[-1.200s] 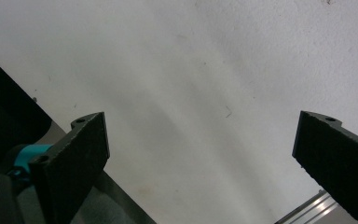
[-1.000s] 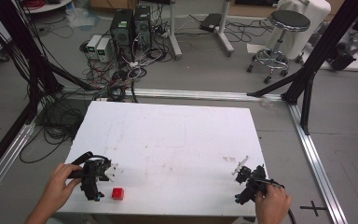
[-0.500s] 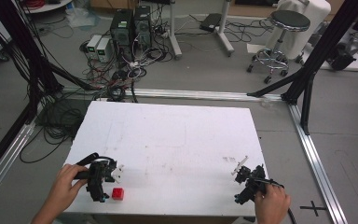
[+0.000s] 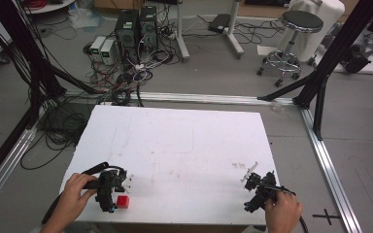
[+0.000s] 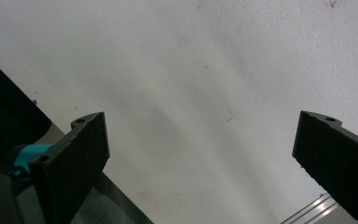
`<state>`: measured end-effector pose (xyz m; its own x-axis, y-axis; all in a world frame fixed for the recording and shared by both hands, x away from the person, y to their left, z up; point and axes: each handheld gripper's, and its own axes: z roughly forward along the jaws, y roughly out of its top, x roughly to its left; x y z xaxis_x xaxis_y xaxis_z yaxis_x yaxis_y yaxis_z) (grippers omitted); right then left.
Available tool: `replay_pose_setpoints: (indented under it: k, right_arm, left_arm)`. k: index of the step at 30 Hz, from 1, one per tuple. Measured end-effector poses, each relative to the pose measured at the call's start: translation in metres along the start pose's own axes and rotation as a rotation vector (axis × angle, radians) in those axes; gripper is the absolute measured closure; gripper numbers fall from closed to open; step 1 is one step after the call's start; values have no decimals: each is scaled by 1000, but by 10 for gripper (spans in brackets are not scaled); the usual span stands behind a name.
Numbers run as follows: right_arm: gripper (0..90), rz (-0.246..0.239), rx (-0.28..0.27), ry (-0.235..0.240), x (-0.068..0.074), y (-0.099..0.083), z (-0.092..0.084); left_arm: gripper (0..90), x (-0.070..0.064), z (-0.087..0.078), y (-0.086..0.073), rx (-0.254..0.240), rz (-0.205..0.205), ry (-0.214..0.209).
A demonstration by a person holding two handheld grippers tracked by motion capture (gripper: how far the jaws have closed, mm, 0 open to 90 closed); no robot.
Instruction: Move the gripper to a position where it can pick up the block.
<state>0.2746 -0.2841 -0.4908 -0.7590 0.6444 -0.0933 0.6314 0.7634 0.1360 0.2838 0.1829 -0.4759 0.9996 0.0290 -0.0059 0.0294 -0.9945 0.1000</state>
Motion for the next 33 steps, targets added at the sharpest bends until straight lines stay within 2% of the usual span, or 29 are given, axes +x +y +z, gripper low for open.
replay_pose_setpoints:
  k: [6, 10, 26, 33]
  right_arm:
    - [29, -1, 1, 1, 0, 0, 0]
    - [29, 0, 1, 1, 0, 0, 1]
    - [29, -2, 3, 4, 0, 0, 1]
    - [29, 2, 2, 4, -1, 0, 1]
  left_arm:
    - [237, 1, 6, 4, 1, 0, -30]
    - [237, 1, 11, 6, 12, 14, -40]
    - [237, 1, 26, 13, 44, 48, -37]
    - [237, -1, 35, 14, 67, 70, -17]
